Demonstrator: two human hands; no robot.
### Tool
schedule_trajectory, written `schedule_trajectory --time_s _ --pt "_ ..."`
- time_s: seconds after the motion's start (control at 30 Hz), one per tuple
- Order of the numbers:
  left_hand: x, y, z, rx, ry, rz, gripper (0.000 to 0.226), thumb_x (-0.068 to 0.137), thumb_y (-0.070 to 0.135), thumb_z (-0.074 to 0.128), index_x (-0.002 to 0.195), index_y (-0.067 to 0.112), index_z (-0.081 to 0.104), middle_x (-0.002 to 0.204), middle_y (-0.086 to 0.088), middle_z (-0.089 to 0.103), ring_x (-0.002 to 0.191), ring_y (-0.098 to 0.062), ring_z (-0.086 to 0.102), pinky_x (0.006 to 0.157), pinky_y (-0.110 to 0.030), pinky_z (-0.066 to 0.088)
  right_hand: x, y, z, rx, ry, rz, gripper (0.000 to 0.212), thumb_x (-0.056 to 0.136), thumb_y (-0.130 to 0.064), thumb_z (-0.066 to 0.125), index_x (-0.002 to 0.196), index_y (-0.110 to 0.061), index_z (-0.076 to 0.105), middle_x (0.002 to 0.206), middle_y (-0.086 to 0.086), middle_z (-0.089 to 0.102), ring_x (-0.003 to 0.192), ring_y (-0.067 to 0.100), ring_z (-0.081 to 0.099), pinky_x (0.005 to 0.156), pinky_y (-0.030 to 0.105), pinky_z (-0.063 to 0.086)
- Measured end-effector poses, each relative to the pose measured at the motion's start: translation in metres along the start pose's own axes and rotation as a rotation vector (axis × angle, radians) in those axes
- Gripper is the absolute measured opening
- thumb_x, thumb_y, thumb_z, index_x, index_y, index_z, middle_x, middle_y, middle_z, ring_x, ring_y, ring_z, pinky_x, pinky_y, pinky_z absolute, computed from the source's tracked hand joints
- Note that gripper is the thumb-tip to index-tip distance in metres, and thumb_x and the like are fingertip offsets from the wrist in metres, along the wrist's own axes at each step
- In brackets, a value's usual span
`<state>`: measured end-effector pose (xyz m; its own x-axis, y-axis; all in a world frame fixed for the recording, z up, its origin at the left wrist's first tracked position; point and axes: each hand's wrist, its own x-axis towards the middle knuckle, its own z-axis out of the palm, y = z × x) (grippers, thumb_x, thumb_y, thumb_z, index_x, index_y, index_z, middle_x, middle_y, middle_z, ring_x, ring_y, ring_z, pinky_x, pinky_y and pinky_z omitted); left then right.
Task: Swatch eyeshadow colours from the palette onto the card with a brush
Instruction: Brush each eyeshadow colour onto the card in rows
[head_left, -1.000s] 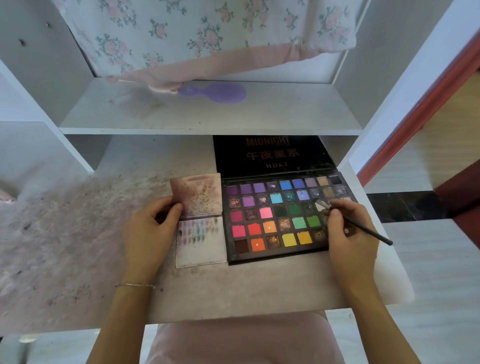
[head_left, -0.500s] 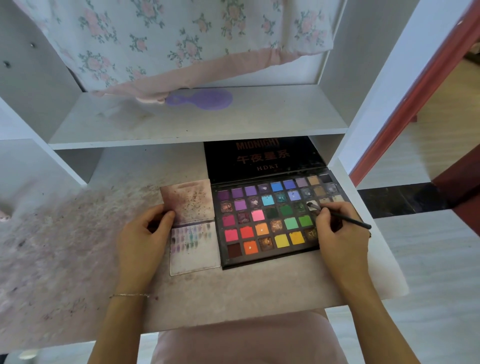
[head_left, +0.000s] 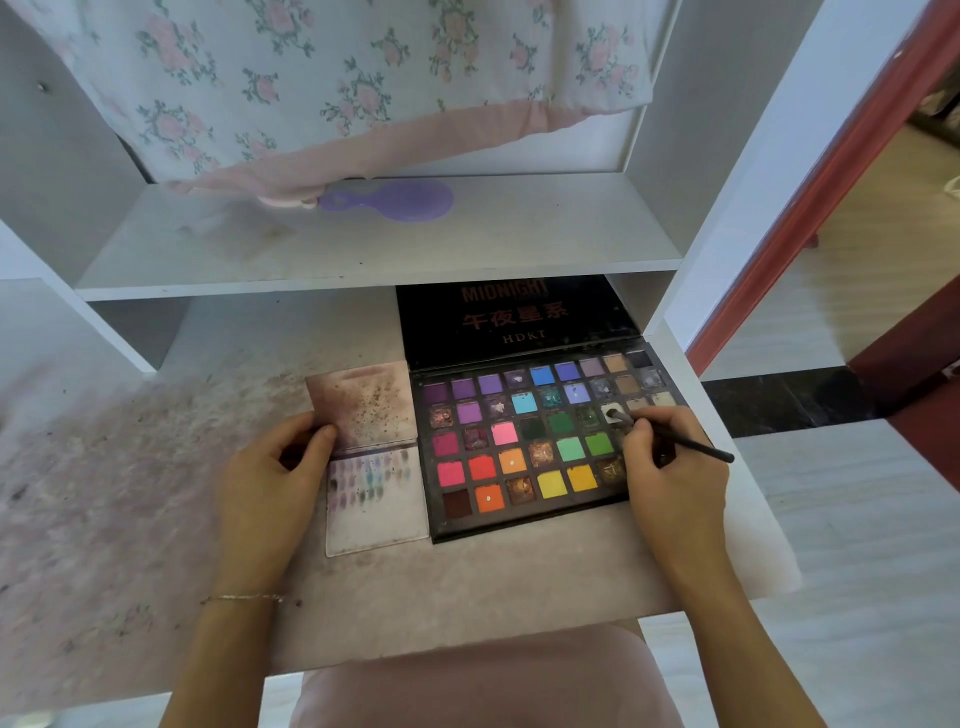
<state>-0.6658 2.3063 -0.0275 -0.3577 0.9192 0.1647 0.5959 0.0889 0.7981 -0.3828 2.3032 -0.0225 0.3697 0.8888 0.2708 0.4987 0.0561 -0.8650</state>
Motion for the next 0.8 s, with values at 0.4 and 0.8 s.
schedule_trajectory --time_s 0.4,0.8 --pt "0.000 0.001 0.000 0.023 0.021 0.007 0.022 0.086 0.018 0.059 0.107 0.015 0.067 0.090 0.011 0.062 0.077 -0.003 0.055 0.067 -0.010 0.035 -0.013 -0.020 0.014 0.088 -0.146 -0.082 0.036 0.087 -0.002 0.051 0.081 -0.037 0.047 0.085 -0.014 0.055 0.082 0.002 0.057 0.065 0.015 0.050" --pt "-0.001 0.003 0.001 -0.015 0.032 0.023 0.022 0.085 0.014 0.060 0.105 0.017 0.069 0.087 0.018 0.060 0.074 0.012 0.052 0.063 0.001 0.036 -0.053 -0.058 0.069 0.163 -0.485 -0.186 0.013 0.080 -0.023 0.051 0.078 -0.036 0.051 0.077 -0.015 0.055 0.077 0.006 0.053 0.067 0.021 0.046"
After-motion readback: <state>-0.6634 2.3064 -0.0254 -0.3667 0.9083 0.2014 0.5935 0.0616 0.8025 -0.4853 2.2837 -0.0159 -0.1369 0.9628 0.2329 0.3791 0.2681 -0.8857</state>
